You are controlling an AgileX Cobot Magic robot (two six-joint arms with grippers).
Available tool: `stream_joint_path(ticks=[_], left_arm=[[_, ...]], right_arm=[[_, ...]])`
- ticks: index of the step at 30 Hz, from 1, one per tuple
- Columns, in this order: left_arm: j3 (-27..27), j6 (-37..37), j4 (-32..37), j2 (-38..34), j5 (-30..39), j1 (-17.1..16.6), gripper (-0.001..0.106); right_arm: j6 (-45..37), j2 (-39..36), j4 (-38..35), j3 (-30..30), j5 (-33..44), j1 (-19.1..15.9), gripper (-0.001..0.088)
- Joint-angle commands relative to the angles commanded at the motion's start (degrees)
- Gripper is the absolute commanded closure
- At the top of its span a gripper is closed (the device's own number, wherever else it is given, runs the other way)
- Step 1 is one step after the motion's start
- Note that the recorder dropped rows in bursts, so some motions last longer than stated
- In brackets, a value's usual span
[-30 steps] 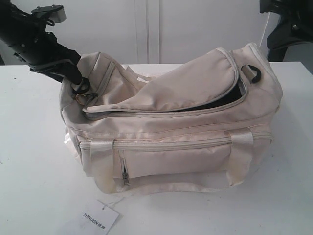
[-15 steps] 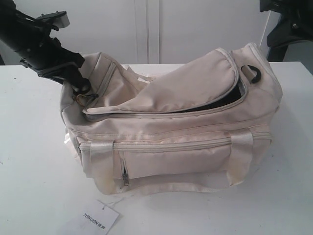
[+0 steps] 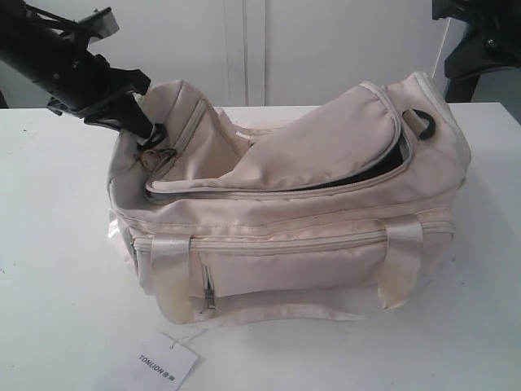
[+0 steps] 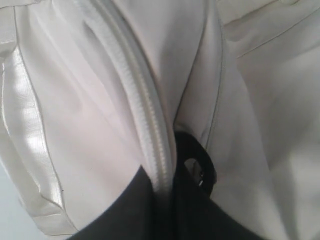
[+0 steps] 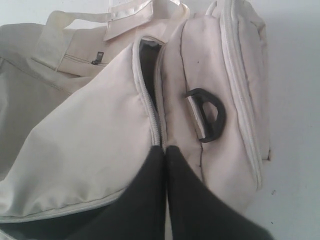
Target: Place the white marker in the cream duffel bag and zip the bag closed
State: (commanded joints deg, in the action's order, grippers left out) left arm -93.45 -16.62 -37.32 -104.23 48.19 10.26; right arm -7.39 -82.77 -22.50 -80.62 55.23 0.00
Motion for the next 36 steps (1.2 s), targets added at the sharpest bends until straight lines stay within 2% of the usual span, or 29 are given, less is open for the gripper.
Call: stream_joint_path(ticks=[2, 6, 11, 19, 27, 29, 31, 36], left_arm=[[0.0, 0.0, -0.99, 0.34, -0.41, -0.19, 0.105], [0.0, -0.26, -7.45, 1.0, -0.41, -1.73, 0.105], [0.0, -3.37, -15.29, 0.88, 2.82, -4.22, 0.105], [0.0, -4.6, -16.32, 0.88, 4.07, -4.44, 0.105], [0.0, -4.82, -16.69, 0.88, 3.97, -4.44, 0.105], [0.0, -6.27, -18.14, 0.88, 3.96, -4.44, 0.105], [0.0, -6.84, -20.48, 0.88, 3.96, -4.44, 0.105], [0.0, -7.78, -23.33, 0.88, 4.07, -4.44, 0.105]], right_arm=[[0.0, 0.0, 0.0, 0.0, 0.0, 0.0, 0.0868], [0.0, 0.0, 0.0, 0.0, 0.0, 0.0, 0.0868], [0.0, 0.0, 0.0, 0.0, 0.0, 0.0, 0.0868], [-0.12, 0.0, 0.0, 0.09, 1.02, 0.0, 0.0868], [-1.85, -0.12, -1.98, 4.71, -2.97, 0.05, 0.0868], [-7.16, -0.12, -5.9, 4.72, -2.7, 0.65, 0.0868], [-12.54, -0.2, -10.61, 4.72, -2.7, 2.95, 0.0868], [-15.53, -2.84, -11.5, 5.59, -3.72, 7.86, 0.0868]])
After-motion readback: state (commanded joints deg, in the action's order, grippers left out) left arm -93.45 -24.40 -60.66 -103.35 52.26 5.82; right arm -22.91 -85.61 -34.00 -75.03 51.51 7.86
